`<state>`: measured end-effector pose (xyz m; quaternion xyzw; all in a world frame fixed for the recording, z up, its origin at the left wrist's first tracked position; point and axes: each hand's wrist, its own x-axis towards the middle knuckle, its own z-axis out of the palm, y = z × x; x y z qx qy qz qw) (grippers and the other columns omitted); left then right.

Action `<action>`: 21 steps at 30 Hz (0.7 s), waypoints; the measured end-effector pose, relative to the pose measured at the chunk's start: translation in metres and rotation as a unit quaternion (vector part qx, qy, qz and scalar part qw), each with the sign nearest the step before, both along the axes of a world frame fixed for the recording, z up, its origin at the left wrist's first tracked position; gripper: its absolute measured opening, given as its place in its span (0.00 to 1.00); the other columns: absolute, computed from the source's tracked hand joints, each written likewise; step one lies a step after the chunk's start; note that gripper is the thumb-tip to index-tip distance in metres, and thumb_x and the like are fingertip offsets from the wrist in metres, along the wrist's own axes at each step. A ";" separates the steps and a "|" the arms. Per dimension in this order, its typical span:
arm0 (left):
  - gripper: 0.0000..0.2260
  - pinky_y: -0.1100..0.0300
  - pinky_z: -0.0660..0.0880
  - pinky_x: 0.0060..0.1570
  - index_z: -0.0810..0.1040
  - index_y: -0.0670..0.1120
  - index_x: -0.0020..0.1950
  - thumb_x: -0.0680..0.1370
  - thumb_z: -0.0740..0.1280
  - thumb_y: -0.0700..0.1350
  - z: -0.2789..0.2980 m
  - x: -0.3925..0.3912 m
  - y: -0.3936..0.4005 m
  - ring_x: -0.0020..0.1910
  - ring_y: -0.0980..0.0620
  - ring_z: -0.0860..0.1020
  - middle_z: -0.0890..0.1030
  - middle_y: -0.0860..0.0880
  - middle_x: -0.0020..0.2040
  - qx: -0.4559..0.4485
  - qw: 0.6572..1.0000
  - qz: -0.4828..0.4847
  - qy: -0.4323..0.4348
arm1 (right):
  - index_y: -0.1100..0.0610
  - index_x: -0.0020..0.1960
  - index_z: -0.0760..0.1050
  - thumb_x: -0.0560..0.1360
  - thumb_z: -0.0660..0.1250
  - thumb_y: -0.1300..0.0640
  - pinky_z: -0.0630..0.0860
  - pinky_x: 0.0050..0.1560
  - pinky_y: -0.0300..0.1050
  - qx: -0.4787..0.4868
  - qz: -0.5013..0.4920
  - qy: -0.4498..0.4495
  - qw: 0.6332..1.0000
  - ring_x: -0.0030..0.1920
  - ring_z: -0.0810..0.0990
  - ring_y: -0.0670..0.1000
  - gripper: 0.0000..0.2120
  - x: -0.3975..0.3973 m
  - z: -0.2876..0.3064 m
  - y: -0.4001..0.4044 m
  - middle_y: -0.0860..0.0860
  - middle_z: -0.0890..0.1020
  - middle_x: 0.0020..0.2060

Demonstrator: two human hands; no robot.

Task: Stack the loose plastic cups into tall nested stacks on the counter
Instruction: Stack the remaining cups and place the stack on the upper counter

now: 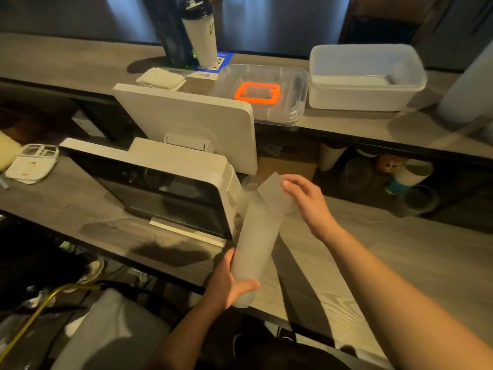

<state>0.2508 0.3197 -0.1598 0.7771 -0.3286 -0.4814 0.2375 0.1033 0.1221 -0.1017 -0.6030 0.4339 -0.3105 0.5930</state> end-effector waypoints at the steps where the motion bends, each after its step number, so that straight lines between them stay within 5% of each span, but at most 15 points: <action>1: 0.50 0.43 0.74 0.65 0.58 0.52 0.78 0.62 0.82 0.54 -0.001 0.000 0.003 0.66 0.50 0.73 0.72 0.52 0.69 0.000 1.000 -0.007 -0.008 | 0.51 0.64 0.78 0.80 0.66 0.48 0.75 0.63 0.45 -0.017 0.005 0.019 1.000 0.59 0.78 0.44 0.14 -0.001 0.003 0.004 0.45 0.81 0.57; 8: 0.52 0.47 0.73 0.67 0.56 0.52 0.80 0.63 0.82 0.53 -0.004 0.002 0.024 0.66 0.52 0.72 0.70 0.52 0.70 -0.012 1.000 -0.023 -0.009 | 0.45 0.62 0.77 0.77 0.71 0.47 0.70 0.52 0.38 -0.077 0.107 0.131 0.983 0.55 0.74 0.42 0.14 -0.002 0.011 0.026 0.42 0.76 0.54; 11: 0.55 0.45 0.75 0.64 0.58 0.53 0.79 0.56 0.80 0.61 -0.005 0.004 0.033 0.65 0.52 0.74 0.72 0.52 0.69 -0.016 1.000 -0.013 0.005 | 0.43 0.62 0.75 0.75 0.71 0.42 0.69 0.53 0.39 -0.067 0.147 0.150 0.975 0.57 0.72 0.43 0.17 0.007 0.010 0.041 0.42 0.74 0.55; 17: 0.51 0.46 0.78 0.60 0.63 0.52 0.74 0.55 0.81 0.60 -0.010 0.011 0.056 0.61 0.54 0.77 0.76 0.53 0.64 -0.016 1.000 0.008 0.025 | 0.41 0.66 0.71 0.75 0.64 0.33 0.65 0.66 0.45 -0.007 0.214 0.154 0.965 0.66 0.68 0.45 0.23 0.023 -0.002 0.063 0.42 0.68 0.65; 21: 0.52 0.45 0.77 0.62 0.63 0.52 0.75 0.55 0.82 0.59 -0.015 0.020 0.072 0.63 0.53 0.77 0.76 0.53 0.65 -0.019 0.998 0.038 0.052 | 0.45 0.74 0.67 0.79 0.58 0.35 0.65 0.63 0.43 0.032 0.113 0.125 0.985 0.65 0.68 0.44 0.26 0.029 -0.015 0.064 0.44 0.69 0.68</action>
